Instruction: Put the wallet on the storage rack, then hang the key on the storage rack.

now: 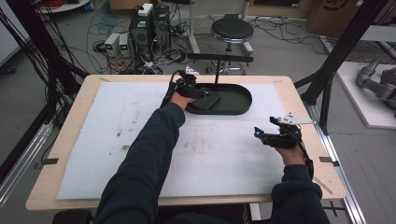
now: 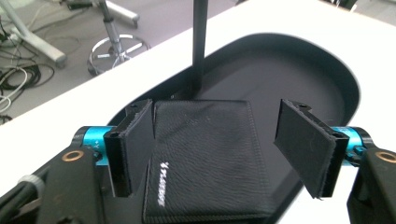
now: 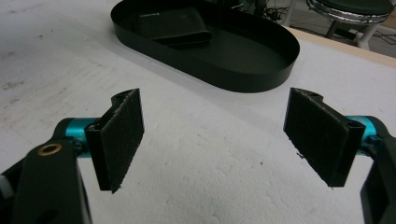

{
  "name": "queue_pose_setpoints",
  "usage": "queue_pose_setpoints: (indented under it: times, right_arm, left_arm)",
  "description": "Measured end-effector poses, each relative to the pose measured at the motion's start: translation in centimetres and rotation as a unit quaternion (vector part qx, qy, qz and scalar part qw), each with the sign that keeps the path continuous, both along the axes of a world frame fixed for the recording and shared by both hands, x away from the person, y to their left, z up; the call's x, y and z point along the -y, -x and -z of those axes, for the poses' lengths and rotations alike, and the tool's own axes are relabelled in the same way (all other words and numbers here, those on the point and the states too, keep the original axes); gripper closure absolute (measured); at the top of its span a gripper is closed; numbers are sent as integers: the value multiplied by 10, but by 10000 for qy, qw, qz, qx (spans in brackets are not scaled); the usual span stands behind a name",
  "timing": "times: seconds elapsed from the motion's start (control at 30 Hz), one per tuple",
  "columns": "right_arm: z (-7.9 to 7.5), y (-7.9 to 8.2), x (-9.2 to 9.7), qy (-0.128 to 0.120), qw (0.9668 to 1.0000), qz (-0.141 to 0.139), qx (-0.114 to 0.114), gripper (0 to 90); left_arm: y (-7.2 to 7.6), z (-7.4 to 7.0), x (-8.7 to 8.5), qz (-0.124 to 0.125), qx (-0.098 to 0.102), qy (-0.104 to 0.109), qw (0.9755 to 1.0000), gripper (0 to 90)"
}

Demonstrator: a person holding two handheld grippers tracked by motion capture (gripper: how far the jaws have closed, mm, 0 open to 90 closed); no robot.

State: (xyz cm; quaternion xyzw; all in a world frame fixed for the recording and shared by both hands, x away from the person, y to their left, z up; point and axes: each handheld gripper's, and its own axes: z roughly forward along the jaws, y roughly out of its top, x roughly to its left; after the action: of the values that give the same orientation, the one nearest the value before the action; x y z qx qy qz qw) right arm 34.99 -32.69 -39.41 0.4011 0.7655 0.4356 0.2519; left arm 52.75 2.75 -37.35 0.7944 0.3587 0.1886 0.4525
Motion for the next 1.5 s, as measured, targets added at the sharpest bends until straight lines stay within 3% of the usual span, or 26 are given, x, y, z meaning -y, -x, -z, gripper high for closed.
queue_pose_setpoints:
  times: [0.2, 0.3, 0.53, 0.87, 1.03, 1.2, 1.37, 1.5]
  right_arm:
    - [0, 0, -1, -16, 10000, 14, 5, 205]
    - [1, -1, -1, -6, 10000, 42, -5, 205]
    - [2, -2, -3, 60, 10000, 51, -28, 205]
    - [2, -1, -5, 91, 10000, 28, -21, 205]
    - [2, -1, -7, 98, 9999, 35, -41, 205]
    - [2, -1, -7, 151, 9999, -3, -21, 205]
    - [2, 0, -11, 204, 9998, -38, 8, 205]
    - [2, 1, -14, 220, 9997, -90, 9, 205]
  left_arm:
    - [26, -21, -30, -131, 266, 306, 9991, 266]
    - [40, -29, -52, -240, 404, 545, 9974, 232]
    - [69, -37, -100, -454, 623, 848, 9934, 222]
    - [109, -36, -144, -771, 810, 923, 9894, 222]
    - [128, -28, -154, -880, 695, 872, 9899, 222]
    - [152, -10, -163, -1019, 552, 800, 9900, 222]
    - [172, 6, -170, -1083, 311, 813, 9903, 222]
    - [190, 12, -173, -1084, 252, 726, 9911, 222]
